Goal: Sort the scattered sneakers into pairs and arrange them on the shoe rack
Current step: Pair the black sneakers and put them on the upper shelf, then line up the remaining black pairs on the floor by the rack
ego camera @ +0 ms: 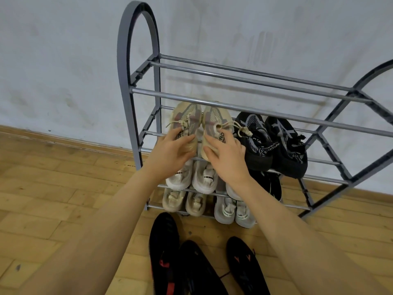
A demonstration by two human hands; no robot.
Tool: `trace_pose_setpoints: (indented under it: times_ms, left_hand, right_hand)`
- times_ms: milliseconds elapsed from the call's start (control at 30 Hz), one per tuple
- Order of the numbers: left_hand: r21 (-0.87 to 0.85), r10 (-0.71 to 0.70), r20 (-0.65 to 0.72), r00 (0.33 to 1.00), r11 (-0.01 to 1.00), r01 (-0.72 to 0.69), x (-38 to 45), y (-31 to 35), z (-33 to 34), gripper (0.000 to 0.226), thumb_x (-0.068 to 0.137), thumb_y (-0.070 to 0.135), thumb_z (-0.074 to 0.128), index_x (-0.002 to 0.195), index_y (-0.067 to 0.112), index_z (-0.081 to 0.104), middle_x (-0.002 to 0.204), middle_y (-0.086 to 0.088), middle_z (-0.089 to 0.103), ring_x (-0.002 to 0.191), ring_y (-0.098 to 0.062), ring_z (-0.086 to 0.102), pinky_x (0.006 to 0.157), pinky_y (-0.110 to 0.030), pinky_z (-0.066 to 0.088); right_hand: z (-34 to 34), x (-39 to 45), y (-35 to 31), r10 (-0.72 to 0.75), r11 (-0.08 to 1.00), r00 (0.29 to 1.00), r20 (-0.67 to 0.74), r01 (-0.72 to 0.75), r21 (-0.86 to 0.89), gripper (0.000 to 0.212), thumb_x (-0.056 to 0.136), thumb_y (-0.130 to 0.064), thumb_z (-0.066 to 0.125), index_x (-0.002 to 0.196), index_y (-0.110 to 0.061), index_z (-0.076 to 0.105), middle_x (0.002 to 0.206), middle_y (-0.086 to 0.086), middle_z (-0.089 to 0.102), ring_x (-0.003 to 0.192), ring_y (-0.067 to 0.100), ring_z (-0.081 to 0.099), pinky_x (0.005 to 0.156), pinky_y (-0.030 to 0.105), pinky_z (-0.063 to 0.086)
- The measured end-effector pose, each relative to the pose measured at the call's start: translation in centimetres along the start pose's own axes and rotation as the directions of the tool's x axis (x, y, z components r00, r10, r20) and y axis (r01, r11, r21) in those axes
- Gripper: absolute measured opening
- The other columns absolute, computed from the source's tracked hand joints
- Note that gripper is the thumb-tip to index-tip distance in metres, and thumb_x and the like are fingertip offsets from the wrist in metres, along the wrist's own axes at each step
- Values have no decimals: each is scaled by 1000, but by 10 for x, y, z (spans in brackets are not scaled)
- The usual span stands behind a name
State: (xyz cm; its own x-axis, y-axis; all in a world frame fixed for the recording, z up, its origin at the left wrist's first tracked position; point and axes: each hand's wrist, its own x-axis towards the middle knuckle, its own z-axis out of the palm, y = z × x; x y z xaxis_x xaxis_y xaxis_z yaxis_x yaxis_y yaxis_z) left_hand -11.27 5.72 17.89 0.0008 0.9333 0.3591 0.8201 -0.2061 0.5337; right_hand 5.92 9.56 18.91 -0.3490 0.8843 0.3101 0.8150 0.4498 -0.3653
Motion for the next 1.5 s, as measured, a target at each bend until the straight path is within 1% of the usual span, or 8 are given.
trace_pose_setpoints:
  times_ms: [200,367,633,800,933,1100,1300,1500]
  left_hand:
    - [-12,56,-30,998,998,-57,6,2,11,43,83,14,69,125,10,58,136,-27,43,126,-44,39,104,-54,30]
    - [66,23,17,1000,998,-24,6,-1,14,46,88,24,62,132,22,51,146,-18,34,131,-44,30,105,-52,28]
    - [224,-48,-76,996,972,64,-19,25,7,51,88,19,58,137,13,43,147,-23,30,127,-51,33,99,-61,35]
    - [222,21,-86,996,975,-1,-34,68,0,46,90,34,39,129,12,49,134,-21,46,120,-43,45,86,-56,45]
    - [223,84,-49,995,972,-71,-43,117,14,42,88,27,46,125,8,53,126,-17,52,110,-41,51,87,-52,44]
    - [301,322,112,940,891,-341,-53,171,65,43,89,26,47,128,8,51,125,-15,54,110,-38,52,88,-49,42]
    - [128,343,248,906,915,-381,-84,228,176,43,93,22,49,135,12,45,133,-10,49,118,-34,45,96,-46,35]
    - [-15,392,447,804,902,-432,-126,280,307,39,94,27,45,131,14,48,128,-9,51,114,-36,47,94,-45,34]
  right_hand:
    - [8,2,-2,0,999,996,-88,-4,-34,31,94,-32,52,124,-28,60,135,13,46,119,39,43,96,48,30]
    - [10,-2,-3,4,995,995,-102,-15,-100,31,93,-33,53,122,-29,60,130,14,49,112,43,47,91,48,34]
    - [-20,-20,-3,16,988,1000,-10,-18,-151,38,96,-37,45,134,-36,47,151,10,25,130,37,30,106,47,22]
    - [-58,-55,10,31,998,996,-83,-35,-55,34,96,-31,46,128,-27,55,140,7,40,123,32,40,100,44,24]
    - [-92,-85,39,29,1000,984,-173,-27,11,31,95,-29,47,123,-22,59,122,3,54,108,27,53,93,43,35]
    - [-109,-141,108,90,995,958,-271,-71,77,30,92,-28,50,115,-16,65,107,3,63,96,26,61,85,49,47]
    - [-99,-234,211,324,945,921,-216,-323,39,28,92,-29,48,112,-22,65,108,3,63,100,26,59,87,47,46]
    - [-85,-343,297,585,807,792,-174,-590,31,30,94,-29,49,117,-17,62,116,9,60,106,32,55,94,47,39]
